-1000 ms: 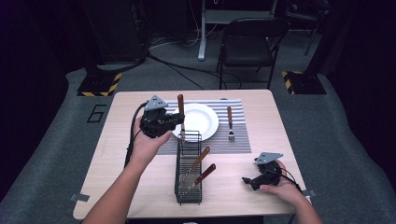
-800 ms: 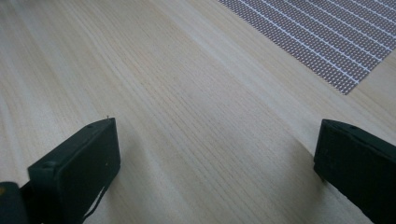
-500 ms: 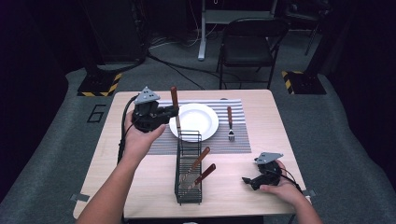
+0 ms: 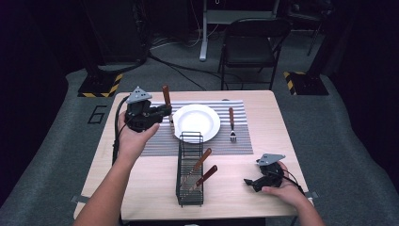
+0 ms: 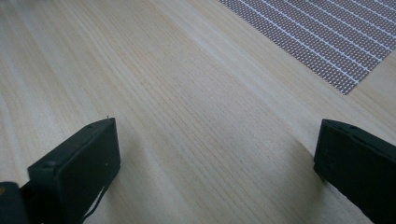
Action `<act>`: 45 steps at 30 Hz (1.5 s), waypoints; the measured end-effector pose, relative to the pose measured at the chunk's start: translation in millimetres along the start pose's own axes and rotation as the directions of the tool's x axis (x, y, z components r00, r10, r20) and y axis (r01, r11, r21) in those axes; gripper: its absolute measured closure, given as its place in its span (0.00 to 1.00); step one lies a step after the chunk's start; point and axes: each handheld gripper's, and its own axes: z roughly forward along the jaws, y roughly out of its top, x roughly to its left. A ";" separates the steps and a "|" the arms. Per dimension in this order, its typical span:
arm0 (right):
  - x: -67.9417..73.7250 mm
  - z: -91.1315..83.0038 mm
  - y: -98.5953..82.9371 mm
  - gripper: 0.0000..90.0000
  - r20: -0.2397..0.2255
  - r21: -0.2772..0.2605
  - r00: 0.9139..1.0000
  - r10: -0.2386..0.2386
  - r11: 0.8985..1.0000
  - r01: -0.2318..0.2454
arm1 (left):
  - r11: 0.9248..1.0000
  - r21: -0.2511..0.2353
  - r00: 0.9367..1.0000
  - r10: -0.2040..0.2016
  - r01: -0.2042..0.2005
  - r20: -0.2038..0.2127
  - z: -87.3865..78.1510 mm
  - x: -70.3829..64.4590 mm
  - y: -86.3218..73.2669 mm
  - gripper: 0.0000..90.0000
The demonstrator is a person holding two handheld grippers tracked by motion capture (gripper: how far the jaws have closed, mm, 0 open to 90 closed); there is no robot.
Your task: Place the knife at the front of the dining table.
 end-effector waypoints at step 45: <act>0.0 0.1 0.0 0.00 0.000 -0.001 1.000 0.000 1.000 0.000 | 0.988 0.060 0.978 -0.134 0.145 -0.162 23.2 59.9 -67.8 0.89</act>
